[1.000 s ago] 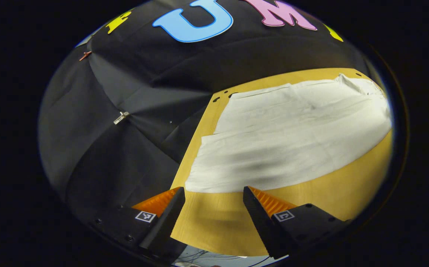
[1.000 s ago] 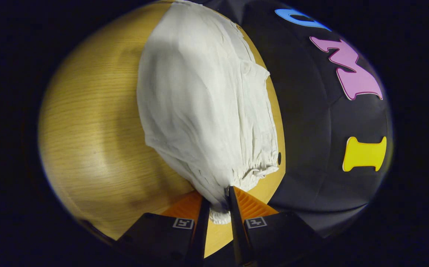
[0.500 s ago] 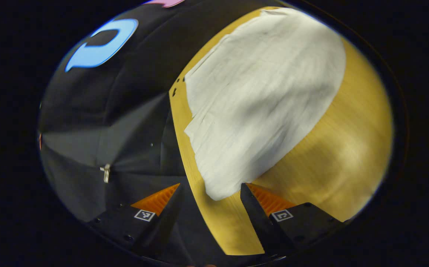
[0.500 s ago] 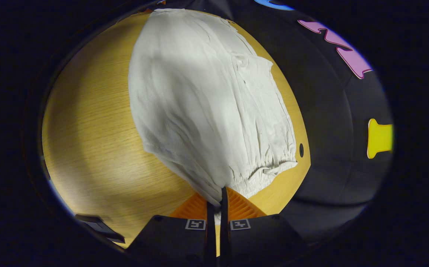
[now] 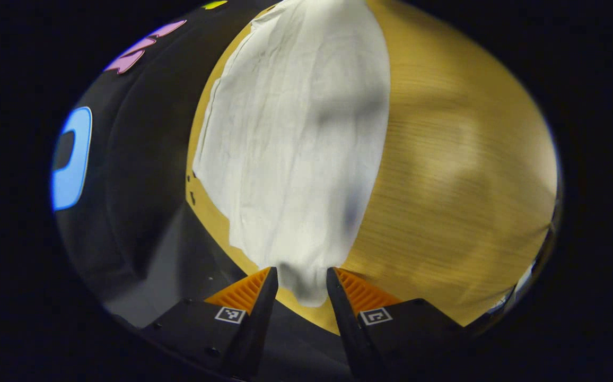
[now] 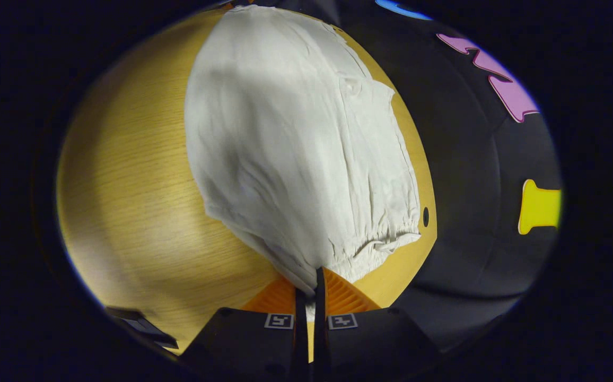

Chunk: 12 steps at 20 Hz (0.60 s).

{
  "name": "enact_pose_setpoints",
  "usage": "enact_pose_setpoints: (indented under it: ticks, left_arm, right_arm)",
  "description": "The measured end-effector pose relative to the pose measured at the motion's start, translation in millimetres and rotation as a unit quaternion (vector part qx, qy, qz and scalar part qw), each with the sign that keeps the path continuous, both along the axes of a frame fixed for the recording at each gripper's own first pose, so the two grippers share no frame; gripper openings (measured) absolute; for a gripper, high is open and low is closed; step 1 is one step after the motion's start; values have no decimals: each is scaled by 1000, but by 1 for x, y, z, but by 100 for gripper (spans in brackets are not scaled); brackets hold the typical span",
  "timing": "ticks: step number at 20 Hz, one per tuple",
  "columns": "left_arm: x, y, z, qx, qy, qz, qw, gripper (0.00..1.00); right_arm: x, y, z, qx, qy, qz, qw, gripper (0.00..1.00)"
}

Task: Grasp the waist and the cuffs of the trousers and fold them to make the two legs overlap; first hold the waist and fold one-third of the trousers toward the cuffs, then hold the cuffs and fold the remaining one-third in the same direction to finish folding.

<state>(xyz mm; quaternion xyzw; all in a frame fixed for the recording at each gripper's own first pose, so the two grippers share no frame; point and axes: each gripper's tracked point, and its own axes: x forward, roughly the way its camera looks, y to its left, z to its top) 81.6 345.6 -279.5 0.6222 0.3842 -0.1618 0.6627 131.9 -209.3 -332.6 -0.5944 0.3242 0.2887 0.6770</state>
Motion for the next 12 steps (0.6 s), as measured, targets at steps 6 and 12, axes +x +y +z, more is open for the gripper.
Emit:
enact_pose_setpoints:
  ticks: [6,12]
  left_arm:
    - [-2,-9,-2,-8,25,-13,1000,66]
    - [-3,-25,-6,-31,-17,35,999,5]
  right_arm:
    - [1,-1,0,-25,-20,28,999,9]
    - [1,-1,1,-40,-26,23,999,8]
